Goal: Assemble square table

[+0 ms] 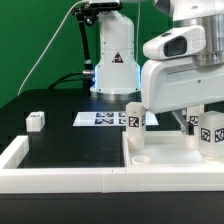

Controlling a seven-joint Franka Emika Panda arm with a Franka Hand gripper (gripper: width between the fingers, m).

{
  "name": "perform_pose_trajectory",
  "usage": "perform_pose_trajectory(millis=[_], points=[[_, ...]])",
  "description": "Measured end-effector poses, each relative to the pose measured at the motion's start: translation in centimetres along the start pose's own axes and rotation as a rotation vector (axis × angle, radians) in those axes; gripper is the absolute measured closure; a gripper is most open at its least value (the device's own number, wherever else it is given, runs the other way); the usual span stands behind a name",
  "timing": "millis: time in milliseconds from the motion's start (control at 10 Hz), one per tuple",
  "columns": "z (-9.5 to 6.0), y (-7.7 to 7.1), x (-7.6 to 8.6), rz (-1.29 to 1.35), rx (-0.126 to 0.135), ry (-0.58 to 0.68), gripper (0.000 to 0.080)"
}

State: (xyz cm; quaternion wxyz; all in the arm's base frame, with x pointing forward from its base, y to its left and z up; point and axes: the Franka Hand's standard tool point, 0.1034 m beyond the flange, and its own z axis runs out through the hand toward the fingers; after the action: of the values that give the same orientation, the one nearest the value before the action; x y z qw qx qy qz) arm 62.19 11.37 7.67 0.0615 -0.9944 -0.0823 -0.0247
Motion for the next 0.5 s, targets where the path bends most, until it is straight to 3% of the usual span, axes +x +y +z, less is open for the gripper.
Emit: perform_pose_trajectory(millis=[200, 500], points=[[0.01, 0.00, -0.01, 0.001, 0.000, 0.000, 0.0514], [0.02, -0.01, -0.01, 0.027, 0.002, 0.000, 0.0509]])
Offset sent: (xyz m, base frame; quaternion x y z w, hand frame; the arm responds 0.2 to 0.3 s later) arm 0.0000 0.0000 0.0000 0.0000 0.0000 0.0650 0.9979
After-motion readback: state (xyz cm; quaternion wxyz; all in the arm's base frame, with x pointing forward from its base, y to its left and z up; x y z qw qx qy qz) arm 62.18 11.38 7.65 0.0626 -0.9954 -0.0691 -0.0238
